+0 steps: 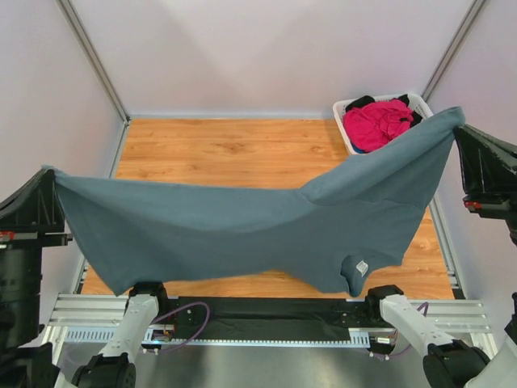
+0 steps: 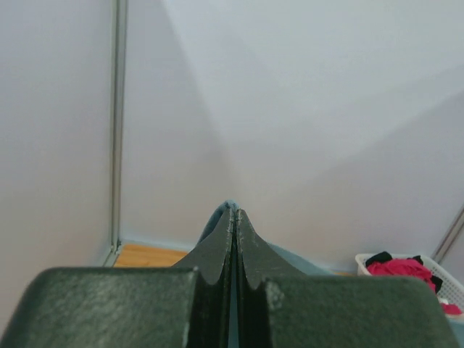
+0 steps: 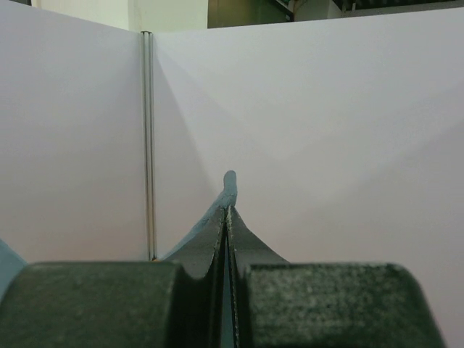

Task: Fold and stack the t-shirts
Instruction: Fold the tshirt

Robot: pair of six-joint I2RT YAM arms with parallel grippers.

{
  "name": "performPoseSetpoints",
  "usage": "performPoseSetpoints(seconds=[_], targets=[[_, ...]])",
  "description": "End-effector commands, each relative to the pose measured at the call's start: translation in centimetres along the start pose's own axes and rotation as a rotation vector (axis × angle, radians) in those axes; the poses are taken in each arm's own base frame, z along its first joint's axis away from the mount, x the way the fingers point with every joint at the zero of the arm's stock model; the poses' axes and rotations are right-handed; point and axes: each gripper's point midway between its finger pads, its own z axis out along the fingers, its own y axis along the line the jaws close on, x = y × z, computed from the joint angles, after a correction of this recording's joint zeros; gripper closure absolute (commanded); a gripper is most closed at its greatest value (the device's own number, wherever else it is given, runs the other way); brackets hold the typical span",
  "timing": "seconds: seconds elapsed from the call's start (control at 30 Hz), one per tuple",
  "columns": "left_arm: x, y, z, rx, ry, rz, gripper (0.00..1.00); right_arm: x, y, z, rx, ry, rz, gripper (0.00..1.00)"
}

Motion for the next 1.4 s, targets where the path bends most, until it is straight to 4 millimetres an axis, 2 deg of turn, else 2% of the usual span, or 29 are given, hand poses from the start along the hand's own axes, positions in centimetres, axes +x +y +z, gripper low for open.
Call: performPoseSetpoints(seconds=[0.0, 0.1, 0.2, 0.23, 0.3, 0.33, 0.37, 0.43, 0.47, 0.5, 0.53, 0.57, 0.63, 0.67, 0.7, 0.73, 0.83, 0.9, 0.97, 1.0, 1.03, 1.1, 1.13, 1.17, 1.2, 1.23, 1.27, 1.33, 1.37], targets=[[1.0, 0.5, 1.8, -0.04, 0.084, -0.023, 1.0, -0.9, -0.2, 0.5, 0.013, -0.005, -0.026, 1.0], [1.4, 0.5, 3.0, -0.043, 0.124, -0.036, 1.0, -1.8, -0.6, 1.2, 0.036, -0.02, -0.058, 1.0], [2.9, 0.7, 4.6, -0.056, 0.17, -0.053, 1.0, 0.8, -2.9, 3.0, 0.104, 0.04, -0.034, 1.0], [3.4, 1.0, 5.1, -0.068, 0.183, -0.054, 1.0, 3.4, -4.2, 4.2, 0.122, 0.101, -0.009, 1.0], [6.4, 2.3, 7.0, -0.127, 0.262, -0.052, 1.0, 6.6, -5.7, 5.4, 0.149, 0.163, 0.018, 1.0], [7.7, 2.8, 7.7, -0.147, 0.297, -0.052, 1.0, 10.2, -6.9, 6.3, 0.164, 0.239, 0.057, 1.0], [10.3, 3.7, 9.0, -0.181, 0.368, -0.048, 1.0, 11.7, -7.5, 7.0, 0.167, 0.26, 0.07, 1.0], [12.9, 4.6, 10.6, -0.217, 0.422, -0.058, 1.0, 15.6, -9.0, 8.6, 0.176, 0.323, 0.096, 1.0], [16.2, 5.7, 11.8, -0.257, 0.494, -0.051, 1.0, 18.4, -9.9, 8.9, 0.192, 0.374, 0.116, 1.0], [17.8, 6.2, 12.4, -0.279, 0.52, -0.055, 1.0, 21.5, -11.1, 9.7, 0.213, 0.428, 0.134, 1.0], [18.9, 6.6, 13.4, -0.29, 0.514, -0.059, 1.0, 22.9, -11.7, 10.3, 0.214, 0.438, 0.138, 1.0], [22.6, 7.7, 13.9, -0.326, 0.589, -0.054, 1.0, 25.6, -12.4, 10.5, 0.22, 0.482, 0.155, 1.0], [25.8, 8.5, 15.2, -0.348, 0.616, -0.069, 1.0, 30.0, -13.8, 11.7, 0.229, 0.531, 0.185, 1.0], [29.5, 9.3, 15.4, -0.372, 0.689, -0.07, 1.0, 32.2, -14.3, 11.8, 0.233, 0.563, 0.204, 1.0], [31.2, 9.7, 15.6, -0.386, 0.715, -0.073, 1.0, 35.4, -15.0, 12.2, 0.239, 0.61, 0.229, 1.0], [34.0, 10.5, 16.2, -0.41, 0.75, -0.075, 1.0, 36.7, -15.5, 12.8, 0.24, 0.612, 0.231, 1.0], [37.8, 11.6, 17.5, -0.438, 0.784, -0.07, 1.0, 42.8, -16.8, 14.1, 0.242, 0.684, 0.259, 1.0], [41.5, 12.6, 18.1, -0.469, 0.853, -0.06, 1.0, 46.8, -17.7, 15.3, 0.232, 0.731, 0.281, 1.0], [44.4, 13.3, 19.2, -0.478, 0.893, -0.052, 1.0, 48.9, -17.9, 16.3, 0.217, 0.744, 0.293, 1.0], [45.2, 13.5, 19.5, -0.479, 0.905, -0.046, 1.0, 51.9, -18.5, 16.3, 0.223, 0.782, 0.307, 1.0], [45.8, 13.6, 20.4, -0.469, 0.898, -0.044, 1.0, 51.4, -18.8, 17.6, 0.217, 0.753, 0.301, 1.0], [47.3, 13.6, 21.9, -0.438, 0.91, -0.036, 1.0, 54.0, -19.4, 18.3, 0.223, 0.763, 0.318, 1.0], [47.4, 13.5, 22.8, -0.426, 0.898, -0.039, 1.0, 53.9, -19.7, 19.1, 0.229, 0.744, 0.323, 1.0], [47.4, 13.2, 24.2, -0.402, 0.886, -0.042, 1.0, 52.5, -19.9, 20.5, 0.224, 0.702, 0.315, 1.0], [47.3, 13.0, 24.9, -0.387, 0.877, -0.037, 1.0, 52.7, -20.2, 21.1, 0.223, 0.688, 0.312, 1.0], [45.9, 12.4, 26.5, -0.356, 0.839, -0.043, 1.0, 52.0, -20.3, 21.8, 0.219, 0.664, 0.307, 1.0], [45.9, 12.2, 27.1, -0.338, 0.835, -0.042, 1.0, 49.7, -20.4, 23.2, 0.208, 0.612, 0.289, 1.0], [44.2, 11.4, 28.6, -0.29, 0.787, -0.034, 1.0, 47.9, -20.6, 24.1, 0.203, 0.572, 0.267, 1.0], [43.2, 11.0, 29.0, -0.273, 0.763, -0.031, 1.0, 46.0, -20.5, 24.8, 0.194, 0.536, 0.249, 1.0]])
